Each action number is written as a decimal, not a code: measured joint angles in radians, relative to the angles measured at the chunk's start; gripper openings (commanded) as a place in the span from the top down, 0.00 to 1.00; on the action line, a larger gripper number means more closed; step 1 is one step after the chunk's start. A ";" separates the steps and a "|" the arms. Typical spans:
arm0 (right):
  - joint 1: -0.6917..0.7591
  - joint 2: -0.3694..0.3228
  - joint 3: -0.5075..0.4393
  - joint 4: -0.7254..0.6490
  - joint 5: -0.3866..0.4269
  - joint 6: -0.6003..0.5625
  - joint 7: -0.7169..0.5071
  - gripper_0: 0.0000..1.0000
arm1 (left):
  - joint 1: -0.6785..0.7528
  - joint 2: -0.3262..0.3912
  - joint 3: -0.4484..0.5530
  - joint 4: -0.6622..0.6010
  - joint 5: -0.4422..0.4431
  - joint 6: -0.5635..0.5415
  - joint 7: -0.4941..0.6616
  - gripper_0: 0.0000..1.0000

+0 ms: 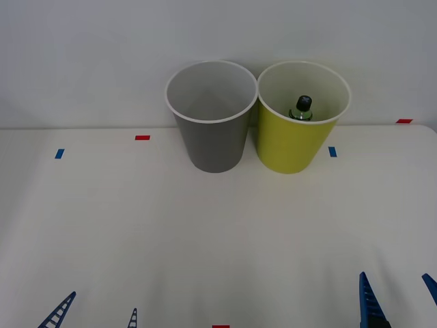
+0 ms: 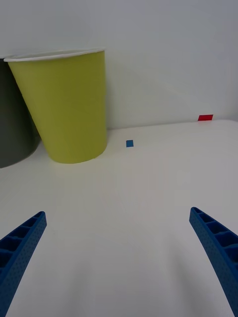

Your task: Put cans in the gray bin and PET bottles in the light green bin.

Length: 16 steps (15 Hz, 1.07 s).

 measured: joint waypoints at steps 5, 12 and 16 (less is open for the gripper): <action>0.044 -0.001 -0.004 0.000 0.007 -0.024 0.034 0.00 | 0.000 0.000 0.000 0.000 0.000 0.000 0.000 0.00; 0.063 0.006 0.028 0.000 0.006 -0.026 0.032 0.00 | 0.000 0.000 0.000 0.000 0.000 0.000 0.000 0.00; 0.061 0.007 0.031 0.001 0.006 -0.026 0.034 0.00 | 0.000 0.000 0.000 0.000 0.000 0.000 0.000 0.00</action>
